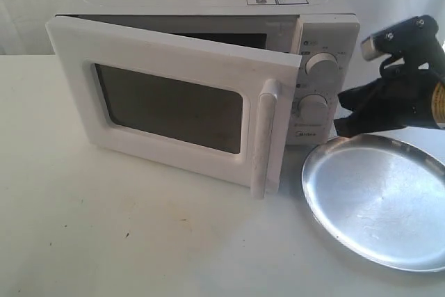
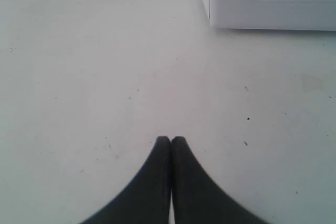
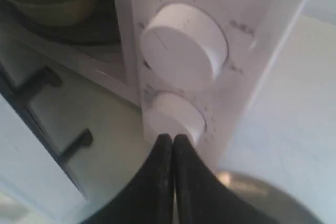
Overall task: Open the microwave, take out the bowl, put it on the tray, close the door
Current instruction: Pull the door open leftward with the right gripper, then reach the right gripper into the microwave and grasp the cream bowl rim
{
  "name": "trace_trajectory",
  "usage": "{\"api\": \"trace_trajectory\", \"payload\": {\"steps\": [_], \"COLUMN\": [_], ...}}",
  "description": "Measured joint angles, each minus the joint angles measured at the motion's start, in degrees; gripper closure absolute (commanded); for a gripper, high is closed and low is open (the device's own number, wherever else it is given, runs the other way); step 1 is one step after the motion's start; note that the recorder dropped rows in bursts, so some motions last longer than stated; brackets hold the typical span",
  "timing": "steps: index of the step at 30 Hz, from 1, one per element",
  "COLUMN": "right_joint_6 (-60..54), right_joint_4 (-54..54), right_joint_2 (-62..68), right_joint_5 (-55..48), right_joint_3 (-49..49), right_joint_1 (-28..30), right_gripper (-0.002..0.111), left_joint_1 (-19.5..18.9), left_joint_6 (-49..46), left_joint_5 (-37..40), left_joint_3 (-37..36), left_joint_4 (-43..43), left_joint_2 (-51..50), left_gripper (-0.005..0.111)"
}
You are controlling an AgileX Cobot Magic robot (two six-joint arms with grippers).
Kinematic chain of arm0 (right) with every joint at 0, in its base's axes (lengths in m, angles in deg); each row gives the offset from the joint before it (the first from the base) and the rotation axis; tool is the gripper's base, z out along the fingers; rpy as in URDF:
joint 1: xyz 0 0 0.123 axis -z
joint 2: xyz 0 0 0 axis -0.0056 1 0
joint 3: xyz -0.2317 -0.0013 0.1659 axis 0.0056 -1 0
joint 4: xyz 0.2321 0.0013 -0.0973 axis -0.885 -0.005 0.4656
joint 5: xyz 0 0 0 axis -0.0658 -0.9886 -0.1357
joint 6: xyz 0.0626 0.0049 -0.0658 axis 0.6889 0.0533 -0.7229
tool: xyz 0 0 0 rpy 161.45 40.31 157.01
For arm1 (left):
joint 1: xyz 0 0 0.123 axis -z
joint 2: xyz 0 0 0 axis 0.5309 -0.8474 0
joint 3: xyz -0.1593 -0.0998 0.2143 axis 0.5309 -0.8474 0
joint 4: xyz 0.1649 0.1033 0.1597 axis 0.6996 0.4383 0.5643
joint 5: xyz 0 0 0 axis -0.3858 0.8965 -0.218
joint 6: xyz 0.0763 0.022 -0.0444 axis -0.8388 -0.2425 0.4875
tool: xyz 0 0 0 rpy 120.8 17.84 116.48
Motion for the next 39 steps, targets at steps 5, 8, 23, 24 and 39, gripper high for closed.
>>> {"api": "trace_trajectory", "payload": {"steps": [5, 8, 23, 24, 39], "right_joint_6": [-6.4, -8.5, -12.3, -14.9, -51.7], "right_joint_4": [-1.8, 1.2, -2.6, -4.3, -34.0], "right_joint_2": [3.9, 6.3, 9.5, 10.2, 29.3], "right_joint_5": [18.8, 32.1, 27.2, 24.9, 6.2], "right_joint_3": [3.3, 4.4, 4.6, 4.6, 23.5], "right_joint_1": [-0.9, -1.1, -10.0, -12.3, -26.8], "right_gripper": [0.108, 0.108, 0.108, 0.108, 0.059], "left_joint_1": [0.0, 0.0, 0.0, 0.0, 0.0], "left_joint_6": [0.0, 0.0, 0.0, 0.0, 0.0], "left_joint_5": [0.0, 0.0, 0.0, 0.0, -0.1], "left_joint_3": [0.0, 0.0, 0.0, 0.0, 0.0], "left_joint_4": [0.0, 0.0, 0.0, 0.0, 0.0], "left_joint_2": [0.0, 0.0, 0.0, 0.0, 0.0], "left_gripper": [0.107, 0.107, 0.107, 0.107, 0.107]}}
